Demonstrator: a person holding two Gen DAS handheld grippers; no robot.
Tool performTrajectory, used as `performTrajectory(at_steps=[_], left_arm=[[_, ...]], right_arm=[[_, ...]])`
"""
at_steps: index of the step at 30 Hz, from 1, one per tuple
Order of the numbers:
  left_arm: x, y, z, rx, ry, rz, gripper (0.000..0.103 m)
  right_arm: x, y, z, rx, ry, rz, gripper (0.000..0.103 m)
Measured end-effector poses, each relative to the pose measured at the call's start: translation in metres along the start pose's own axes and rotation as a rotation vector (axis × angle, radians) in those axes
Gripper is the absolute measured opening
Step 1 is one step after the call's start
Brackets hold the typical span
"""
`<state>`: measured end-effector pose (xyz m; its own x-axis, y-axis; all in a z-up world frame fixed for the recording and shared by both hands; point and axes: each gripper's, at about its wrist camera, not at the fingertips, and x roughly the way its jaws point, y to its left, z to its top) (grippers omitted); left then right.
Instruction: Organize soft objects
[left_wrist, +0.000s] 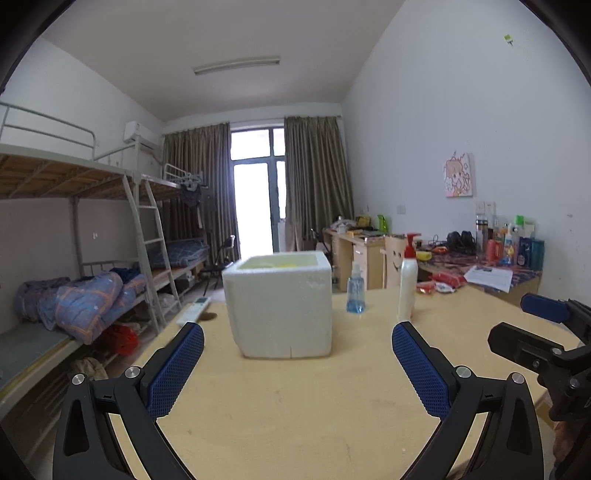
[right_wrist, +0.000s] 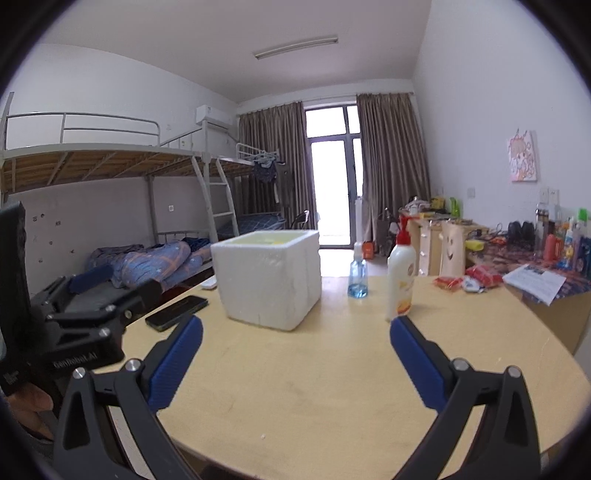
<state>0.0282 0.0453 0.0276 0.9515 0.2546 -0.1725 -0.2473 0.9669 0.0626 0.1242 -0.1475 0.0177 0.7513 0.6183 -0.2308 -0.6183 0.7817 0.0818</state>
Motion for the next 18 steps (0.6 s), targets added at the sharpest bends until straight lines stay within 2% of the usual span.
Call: performTrajectory(at_steps=[7, 13, 18], left_arm=[[0.002, -0.001, -0.015, 0.004, 0.047, 0.003, 0.102], [-0.005, 0.007, -0.008, -0.026, 0.022, 0.024, 0.102], [-0.004, 0.006, -0.010, -0.029, 0.036, 0.020, 0.102]], right_arm=[[0.002, 0.002, -0.014, 0.015, 0.033, -0.030, 0.102], [-0.002, -0.001, -0.011, 0.009, 0.015, -0.072, 0.103], [-0.003, -0.005, -0.013, 0.016, 0.029, -0.069, 0.103]])
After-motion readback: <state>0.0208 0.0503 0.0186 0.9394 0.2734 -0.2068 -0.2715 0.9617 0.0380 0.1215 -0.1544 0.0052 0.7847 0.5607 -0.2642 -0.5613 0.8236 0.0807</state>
